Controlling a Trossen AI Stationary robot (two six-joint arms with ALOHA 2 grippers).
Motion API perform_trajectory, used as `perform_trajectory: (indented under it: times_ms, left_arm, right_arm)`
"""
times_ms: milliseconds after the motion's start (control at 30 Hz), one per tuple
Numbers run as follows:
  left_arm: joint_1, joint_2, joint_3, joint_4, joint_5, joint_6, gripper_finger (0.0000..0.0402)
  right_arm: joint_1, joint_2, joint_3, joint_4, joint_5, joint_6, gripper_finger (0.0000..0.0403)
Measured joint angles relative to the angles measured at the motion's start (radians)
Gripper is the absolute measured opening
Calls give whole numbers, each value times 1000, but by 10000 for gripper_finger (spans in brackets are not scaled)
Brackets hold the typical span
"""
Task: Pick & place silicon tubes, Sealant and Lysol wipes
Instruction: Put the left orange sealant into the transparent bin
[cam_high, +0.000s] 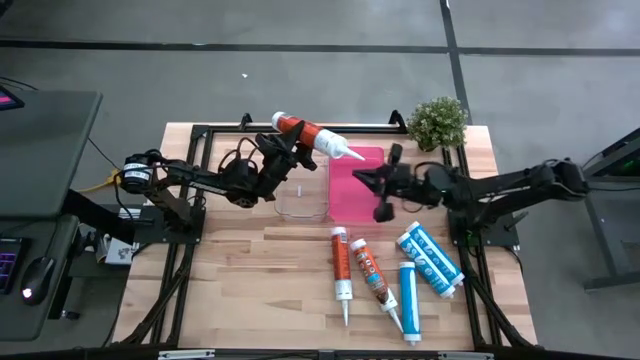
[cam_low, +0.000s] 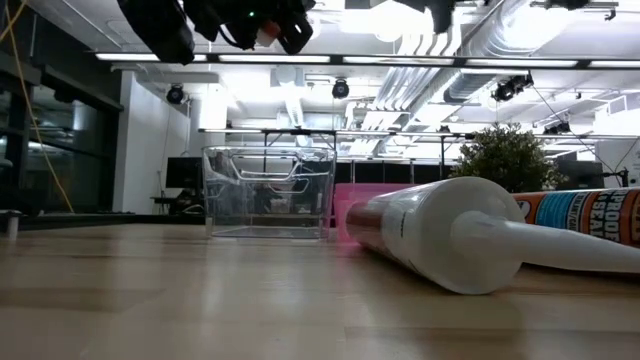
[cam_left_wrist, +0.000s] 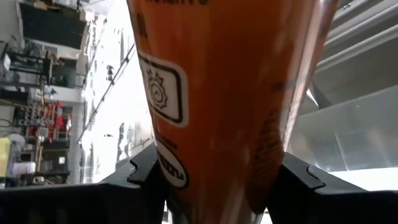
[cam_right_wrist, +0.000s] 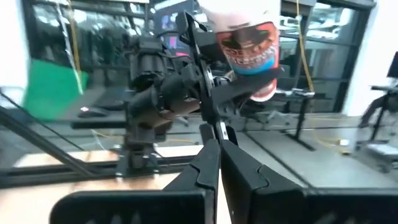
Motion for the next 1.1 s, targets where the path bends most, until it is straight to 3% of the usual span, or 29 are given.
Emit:
perform_trajectory:
  times_ms: [133, 300, 633, 767, 933, 1100]
  left_arm:
    - [0, 0, 0, 0, 0, -1, 188]
    - [0, 0, 0, 0, 0, -1, 188]
    - [0, 0, 0, 0, 1, -4, 186]
    - [0, 0, 0, 0, 1, -4, 186]
    - [0, 0, 1, 0, 1, -4, 186]
    - [0, 0, 1, 0, 1, -4, 186]
  right_arm:
    - [0, 88, 77, -15, 25, -86, 12]
    - [2, 122, 109, -23, 195, -51, 12]
    - [-37, 124, 100, -46, 171, 53, 25]
    - [-54, 124, 100, -49, 113, 57, 79]
    - [-65, 124, 100, -20, 85, 43, 184]
    - [-78, 130, 100, 96, 74, -77, 276]
